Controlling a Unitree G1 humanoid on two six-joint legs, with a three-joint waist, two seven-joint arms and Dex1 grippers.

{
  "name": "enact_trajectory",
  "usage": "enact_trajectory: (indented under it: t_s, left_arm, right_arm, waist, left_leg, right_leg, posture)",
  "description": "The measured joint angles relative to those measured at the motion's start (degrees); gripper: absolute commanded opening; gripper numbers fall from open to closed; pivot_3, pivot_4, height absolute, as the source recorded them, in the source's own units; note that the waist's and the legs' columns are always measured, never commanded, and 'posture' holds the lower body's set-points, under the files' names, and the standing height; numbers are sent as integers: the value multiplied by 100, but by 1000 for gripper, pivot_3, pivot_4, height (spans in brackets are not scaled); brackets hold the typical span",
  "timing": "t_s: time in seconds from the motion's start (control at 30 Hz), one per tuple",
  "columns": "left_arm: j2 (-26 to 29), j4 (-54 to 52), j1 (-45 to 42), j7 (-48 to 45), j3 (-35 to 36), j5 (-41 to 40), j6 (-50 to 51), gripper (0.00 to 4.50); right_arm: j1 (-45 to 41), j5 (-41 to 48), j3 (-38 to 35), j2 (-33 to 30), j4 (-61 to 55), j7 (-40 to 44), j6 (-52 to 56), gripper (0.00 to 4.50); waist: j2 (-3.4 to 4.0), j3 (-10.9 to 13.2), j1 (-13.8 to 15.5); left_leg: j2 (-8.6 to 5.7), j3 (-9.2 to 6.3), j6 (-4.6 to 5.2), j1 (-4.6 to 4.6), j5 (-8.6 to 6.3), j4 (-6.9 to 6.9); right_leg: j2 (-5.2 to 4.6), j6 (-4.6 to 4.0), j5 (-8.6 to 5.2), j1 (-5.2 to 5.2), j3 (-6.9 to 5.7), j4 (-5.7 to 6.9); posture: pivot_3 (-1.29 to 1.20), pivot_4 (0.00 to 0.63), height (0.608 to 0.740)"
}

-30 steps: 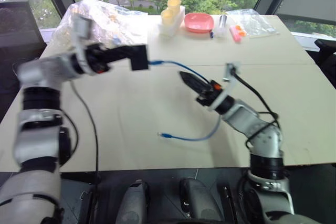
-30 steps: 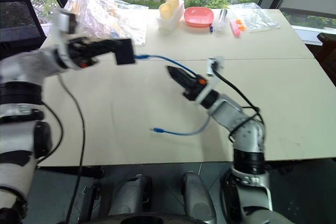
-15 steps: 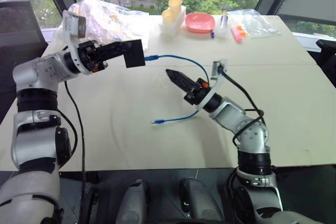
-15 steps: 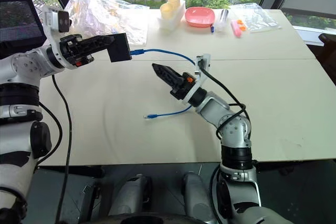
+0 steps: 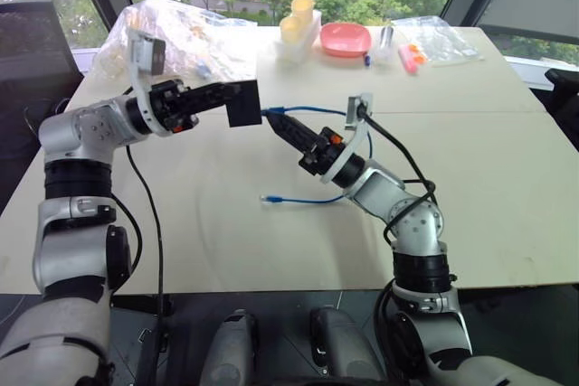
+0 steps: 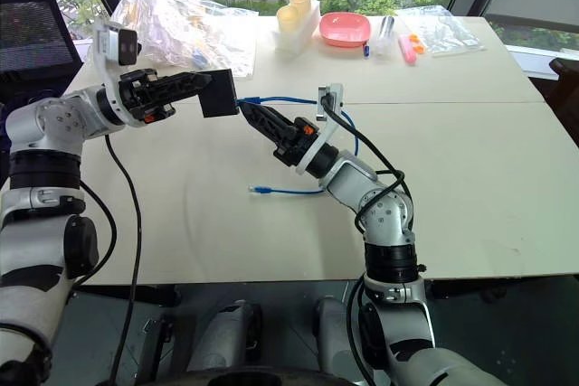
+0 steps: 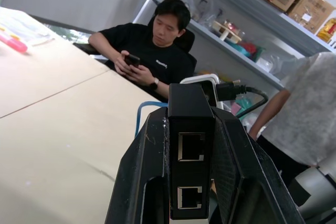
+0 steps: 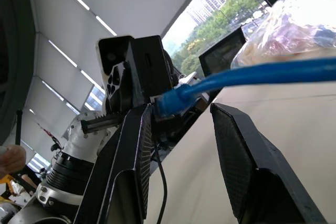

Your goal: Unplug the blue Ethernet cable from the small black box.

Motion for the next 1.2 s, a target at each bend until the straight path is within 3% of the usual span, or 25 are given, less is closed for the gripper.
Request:
enact_trajectory:
  t_s: [0.33, 0.43, 0.5, 0.93, 1.2]
  left_arm:
    - [-26, -18, 7, 20, 1, -2, 46, 509]
    - [-26, -22, 14, 47, 1, -3, 91, 509]
    - [-25, -36, 21, 74, 14, -31, 105, 509]
    - [-22, 24, 15, 122, 45, -106, 116, 509]
    - [-154, 303, -322, 240, -101, -152, 106, 509]
  right_arm:
    - [-5, 1, 0, 12, 0, 2, 3, 1828]
    - [-5, 4, 2, 47, -1, 62, 0, 1027]
    - [-4, 4, -1, 78, 4, 125, -7, 57]
    - [-25, -104, -57, 62, 17, 209, -53, 13]
    - [-132, 826, -325, -374, 211, -155, 194, 13]
  waist:
    - [0, 0, -4]
    - [0, 0, -3]
    - [0, 0, -3]
    - [0, 0, -3]
    - [0, 0, 6]
  left_leg:
    - [0, 0, 0, 0, 0, 0]
    - [-1, 0, 0, 0, 0, 0]
    - [0, 0, 0, 0, 0, 0]
    - [-1, 0, 0, 0, 0, 0]
    - [-2, 1, 0, -1, 0, -4]
  right_leg:
    - [1, 0, 0, 0, 0, 0]
    - [0, 0, 0, 0, 0, 0]
    - [0, 0, 0, 0, 0, 0]
    - [0, 0, 0, 0, 0, 1]
    - [-11, 1, 0, 1, -1, -2]
  posture:
    - [0, 150, 740]
    - [0, 150, 740]
    - [0, 150, 740]
    - [0, 150, 740]
    - [0, 150, 740]
